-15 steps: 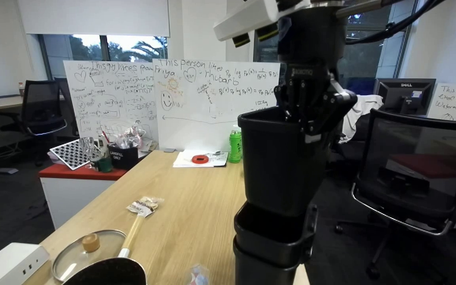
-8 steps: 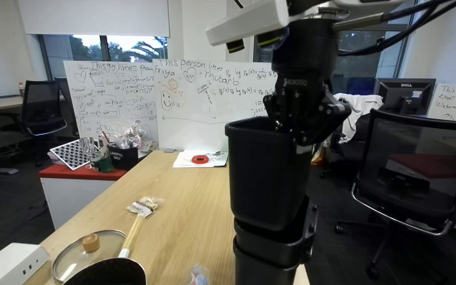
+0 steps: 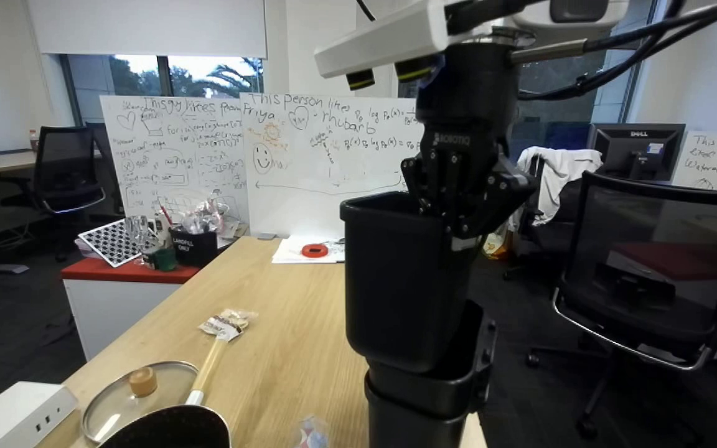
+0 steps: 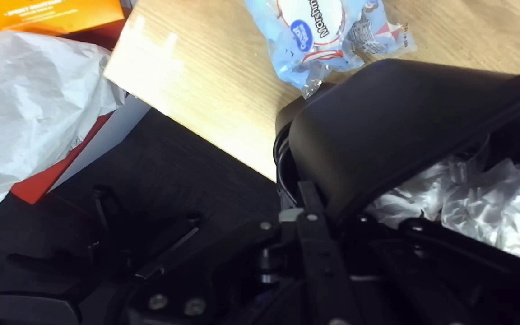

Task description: Stack the lone bin with the rest of the bins

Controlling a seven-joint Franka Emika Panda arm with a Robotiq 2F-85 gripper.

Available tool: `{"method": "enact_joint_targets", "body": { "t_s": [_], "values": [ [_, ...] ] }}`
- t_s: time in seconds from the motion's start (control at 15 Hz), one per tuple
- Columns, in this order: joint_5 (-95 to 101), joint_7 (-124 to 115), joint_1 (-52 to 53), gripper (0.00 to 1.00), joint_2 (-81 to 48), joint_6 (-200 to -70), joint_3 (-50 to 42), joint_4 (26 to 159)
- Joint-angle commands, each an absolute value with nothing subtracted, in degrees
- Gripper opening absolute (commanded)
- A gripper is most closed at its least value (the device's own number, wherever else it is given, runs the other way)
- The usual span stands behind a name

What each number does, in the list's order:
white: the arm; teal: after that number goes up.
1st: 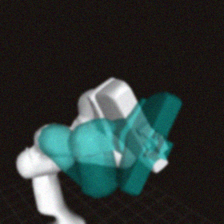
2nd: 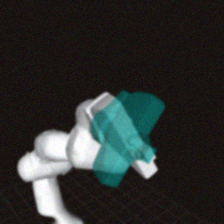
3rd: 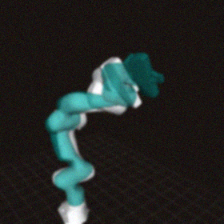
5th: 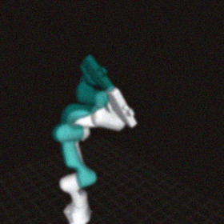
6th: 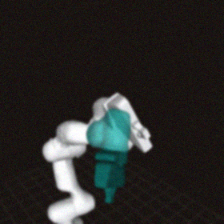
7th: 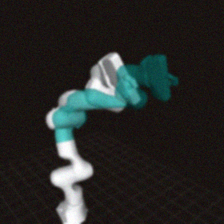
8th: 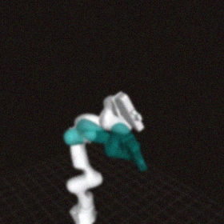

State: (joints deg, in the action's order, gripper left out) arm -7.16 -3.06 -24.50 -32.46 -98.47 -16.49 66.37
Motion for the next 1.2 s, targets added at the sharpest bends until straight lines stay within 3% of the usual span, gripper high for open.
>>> {"method": "enact_joint_targets", "body": {
  "t_s": [0.0,1.13],
  "values": [
    [-8.25,-3.08,-24.85,0.01,-33.40,-96.83,-15.93,64.93],
    [-10.85,-10.83,-24.95,0.01,-35.01,-99.45,-16.17,63.47]
  ]
}}
